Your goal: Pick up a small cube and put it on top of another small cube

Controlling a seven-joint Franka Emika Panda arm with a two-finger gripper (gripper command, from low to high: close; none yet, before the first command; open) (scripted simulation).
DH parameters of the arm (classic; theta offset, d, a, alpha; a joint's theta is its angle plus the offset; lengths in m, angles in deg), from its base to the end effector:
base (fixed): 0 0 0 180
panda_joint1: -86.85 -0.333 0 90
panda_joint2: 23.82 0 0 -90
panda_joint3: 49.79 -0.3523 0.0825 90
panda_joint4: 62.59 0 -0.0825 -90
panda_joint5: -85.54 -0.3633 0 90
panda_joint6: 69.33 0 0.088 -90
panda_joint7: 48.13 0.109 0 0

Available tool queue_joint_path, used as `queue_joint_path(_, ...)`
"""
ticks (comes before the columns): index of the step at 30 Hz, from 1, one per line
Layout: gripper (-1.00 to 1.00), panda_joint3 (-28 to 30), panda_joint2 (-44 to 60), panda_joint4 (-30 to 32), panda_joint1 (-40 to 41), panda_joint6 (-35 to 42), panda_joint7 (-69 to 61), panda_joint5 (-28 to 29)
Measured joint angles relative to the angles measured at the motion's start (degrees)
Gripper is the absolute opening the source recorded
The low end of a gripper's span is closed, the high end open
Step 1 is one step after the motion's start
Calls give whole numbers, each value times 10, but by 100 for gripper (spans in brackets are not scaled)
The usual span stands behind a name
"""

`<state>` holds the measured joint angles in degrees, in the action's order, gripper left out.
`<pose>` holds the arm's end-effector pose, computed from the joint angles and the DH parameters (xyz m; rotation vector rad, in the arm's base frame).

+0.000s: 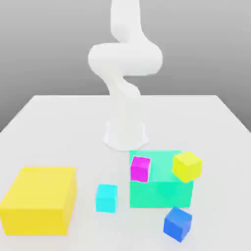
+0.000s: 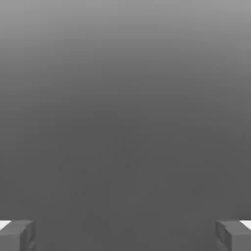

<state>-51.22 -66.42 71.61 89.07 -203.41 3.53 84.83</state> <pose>0.3264 -0.0002 0.6994 -2.3958 1.1879 -0.9425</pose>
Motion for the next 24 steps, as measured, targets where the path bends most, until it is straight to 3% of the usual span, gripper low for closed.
queue_joint_path(24, 0, -139, 309, 232, 191, -222, 588, -28)
